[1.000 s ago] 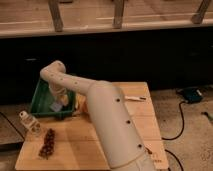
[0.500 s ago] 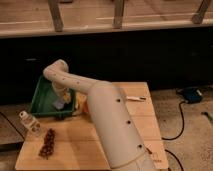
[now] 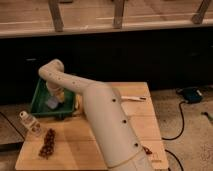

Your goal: Wipe tray with sponge

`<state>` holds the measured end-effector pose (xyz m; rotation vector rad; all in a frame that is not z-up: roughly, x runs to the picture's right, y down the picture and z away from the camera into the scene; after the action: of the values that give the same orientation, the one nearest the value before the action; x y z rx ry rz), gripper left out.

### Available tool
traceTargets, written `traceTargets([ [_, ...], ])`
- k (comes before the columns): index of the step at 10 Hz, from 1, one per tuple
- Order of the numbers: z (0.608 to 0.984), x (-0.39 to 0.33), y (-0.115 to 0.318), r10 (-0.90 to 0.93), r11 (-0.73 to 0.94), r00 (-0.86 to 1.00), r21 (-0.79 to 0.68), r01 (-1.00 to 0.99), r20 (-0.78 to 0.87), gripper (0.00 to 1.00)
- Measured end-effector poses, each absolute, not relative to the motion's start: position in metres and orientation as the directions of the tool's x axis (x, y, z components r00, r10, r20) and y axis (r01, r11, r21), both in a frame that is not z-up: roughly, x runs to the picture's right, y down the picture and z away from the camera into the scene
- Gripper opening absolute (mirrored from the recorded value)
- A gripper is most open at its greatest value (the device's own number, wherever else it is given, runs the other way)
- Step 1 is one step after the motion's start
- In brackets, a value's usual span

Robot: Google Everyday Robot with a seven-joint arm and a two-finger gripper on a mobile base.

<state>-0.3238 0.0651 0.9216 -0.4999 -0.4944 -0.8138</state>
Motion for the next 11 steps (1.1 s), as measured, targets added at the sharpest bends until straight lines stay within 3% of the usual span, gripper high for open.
traceTargets([
  [3,0.914,-0.304,0.079,-0.536,0.583,0.604,-0.26,0.77,0.59,0.0],
  [7,0.936,-0.259,0.06,-0.525,0.614,0.669,-0.311,0.726,0.526,0.0],
  [11,0.947,-0.292,0.043,-0.544,0.614,0.643,-0.266,0.743,0.539,0.0],
])
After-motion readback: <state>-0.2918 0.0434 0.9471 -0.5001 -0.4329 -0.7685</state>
